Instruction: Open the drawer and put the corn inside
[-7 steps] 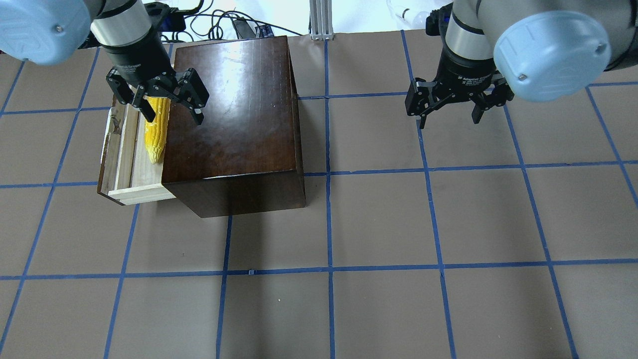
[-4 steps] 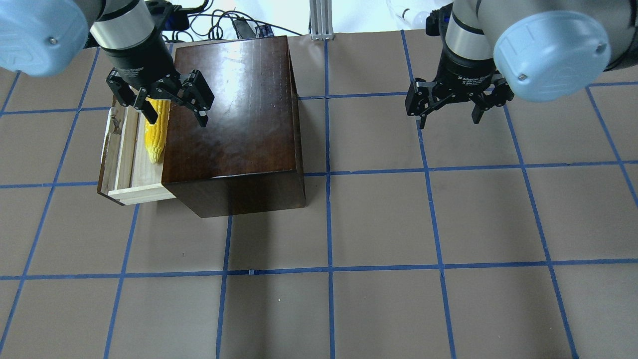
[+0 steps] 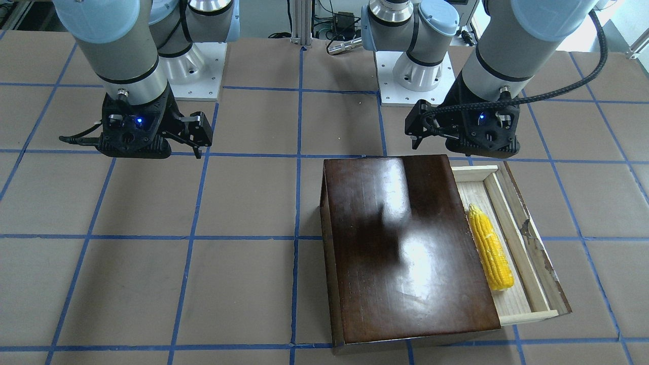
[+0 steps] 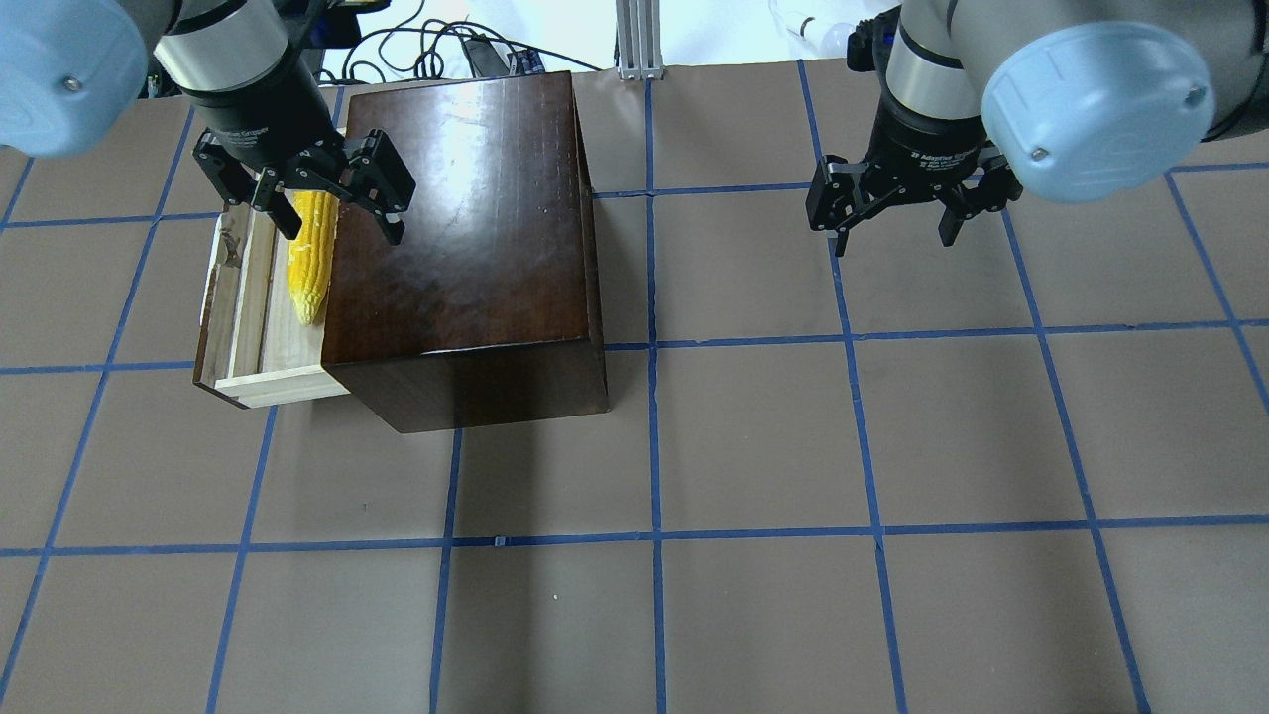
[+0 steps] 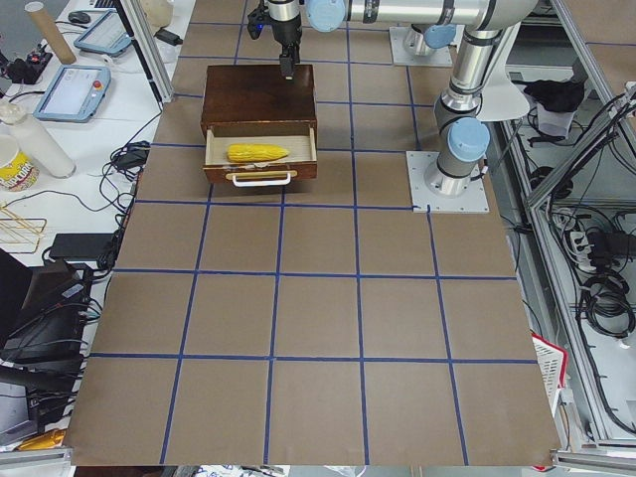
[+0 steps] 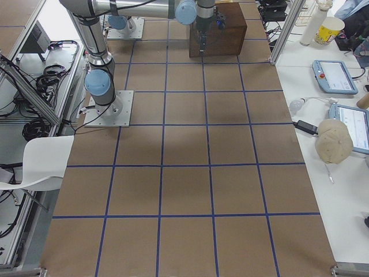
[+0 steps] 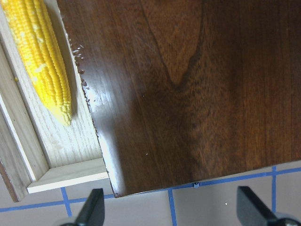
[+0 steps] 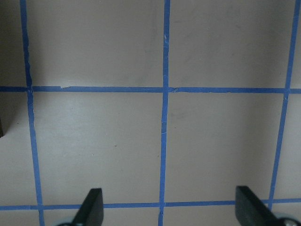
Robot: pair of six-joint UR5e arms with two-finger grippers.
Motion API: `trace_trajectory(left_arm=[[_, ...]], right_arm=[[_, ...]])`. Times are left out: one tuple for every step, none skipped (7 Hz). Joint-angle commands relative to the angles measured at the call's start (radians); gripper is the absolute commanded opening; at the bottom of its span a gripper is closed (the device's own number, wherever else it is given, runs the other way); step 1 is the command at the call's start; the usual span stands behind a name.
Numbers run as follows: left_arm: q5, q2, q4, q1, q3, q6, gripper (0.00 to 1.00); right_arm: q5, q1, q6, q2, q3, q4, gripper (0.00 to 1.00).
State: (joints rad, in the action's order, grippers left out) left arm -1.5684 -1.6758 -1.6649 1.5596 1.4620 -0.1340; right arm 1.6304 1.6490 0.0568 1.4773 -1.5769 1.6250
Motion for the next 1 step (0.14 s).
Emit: trace_trajectory(left_arm=[[-0.001,0.001,0.002,0.000,0.001,-0.001,1.00]], right_arm=[[0.000,0.000,0.000,0.000,0.000,-0.001,1.00]])
